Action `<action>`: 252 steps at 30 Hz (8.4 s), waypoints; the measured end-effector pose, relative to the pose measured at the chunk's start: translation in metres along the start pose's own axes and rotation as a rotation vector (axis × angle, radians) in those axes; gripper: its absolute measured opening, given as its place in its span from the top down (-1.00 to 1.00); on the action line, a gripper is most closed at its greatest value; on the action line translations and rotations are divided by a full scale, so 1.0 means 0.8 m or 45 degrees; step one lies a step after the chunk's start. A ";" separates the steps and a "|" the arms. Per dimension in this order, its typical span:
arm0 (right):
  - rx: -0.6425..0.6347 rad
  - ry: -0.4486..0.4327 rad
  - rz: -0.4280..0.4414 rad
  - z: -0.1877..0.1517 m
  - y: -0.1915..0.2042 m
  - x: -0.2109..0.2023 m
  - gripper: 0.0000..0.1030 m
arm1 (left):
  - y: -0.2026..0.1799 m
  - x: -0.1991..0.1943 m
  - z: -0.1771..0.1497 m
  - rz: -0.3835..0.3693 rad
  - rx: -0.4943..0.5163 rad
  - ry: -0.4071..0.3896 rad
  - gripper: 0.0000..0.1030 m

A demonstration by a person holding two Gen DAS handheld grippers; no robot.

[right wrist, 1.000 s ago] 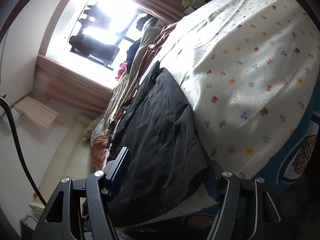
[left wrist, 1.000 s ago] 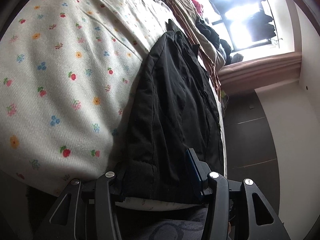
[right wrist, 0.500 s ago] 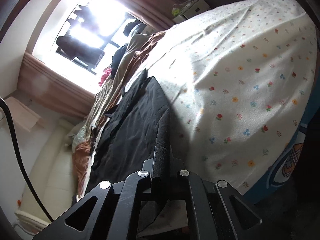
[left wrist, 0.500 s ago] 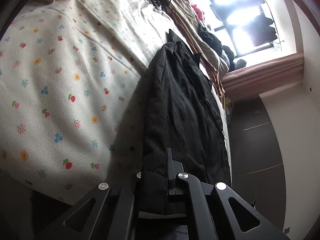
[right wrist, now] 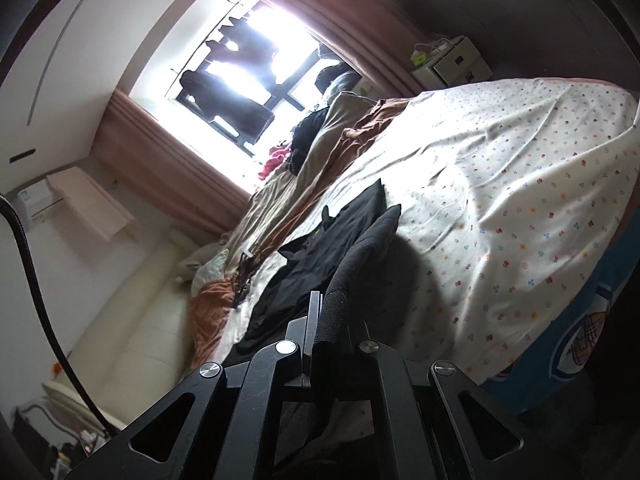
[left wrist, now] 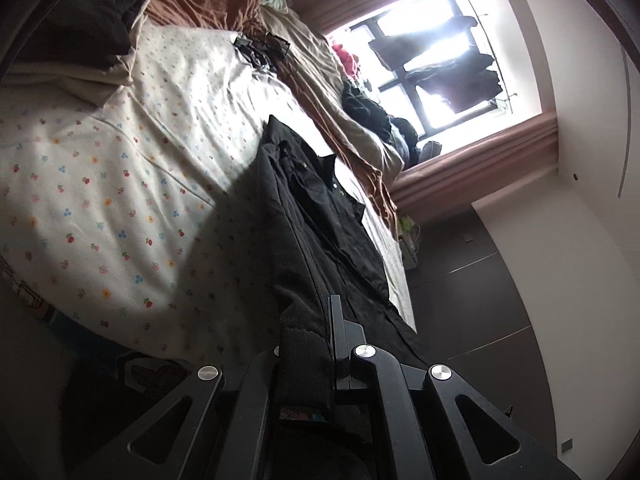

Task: Fold large clothes

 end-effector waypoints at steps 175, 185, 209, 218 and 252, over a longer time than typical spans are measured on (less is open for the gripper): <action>-0.229 0.628 -0.541 0.042 -0.066 0.315 -0.27 | 0.076 0.212 0.178 0.738 0.226 0.139 -0.25; -0.292 0.596 -0.521 0.060 -0.066 0.360 -0.10 | 0.069 0.250 0.196 0.707 0.284 0.156 0.62; -0.279 0.531 -0.629 0.092 -0.083 0.394 0.97 | 0.062 0.297 0.228 0.762 0.296 0.130 0.98; -0.403 0.511 -0.700 0.093 -0.022 0.344 -0.09 | 0.061 0.235 0.224 0.673 0.234 0.113 -0.32; -0.692 0.849 -0.157 -0.149 0.201 0.329 -0.01 | 0.122 0.153 0.114 0.320 -0.126 0.299 -0.22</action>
Point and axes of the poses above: each gripper's, at about its wrist camera, not at the fingertips, and x roughly the way its jaws point, y to its left, z to its top, the point moved 2 cm from there along x, roughly the way its jaws point, and after that the axes turned 9 degrees about -x, right-handed, at the moved point
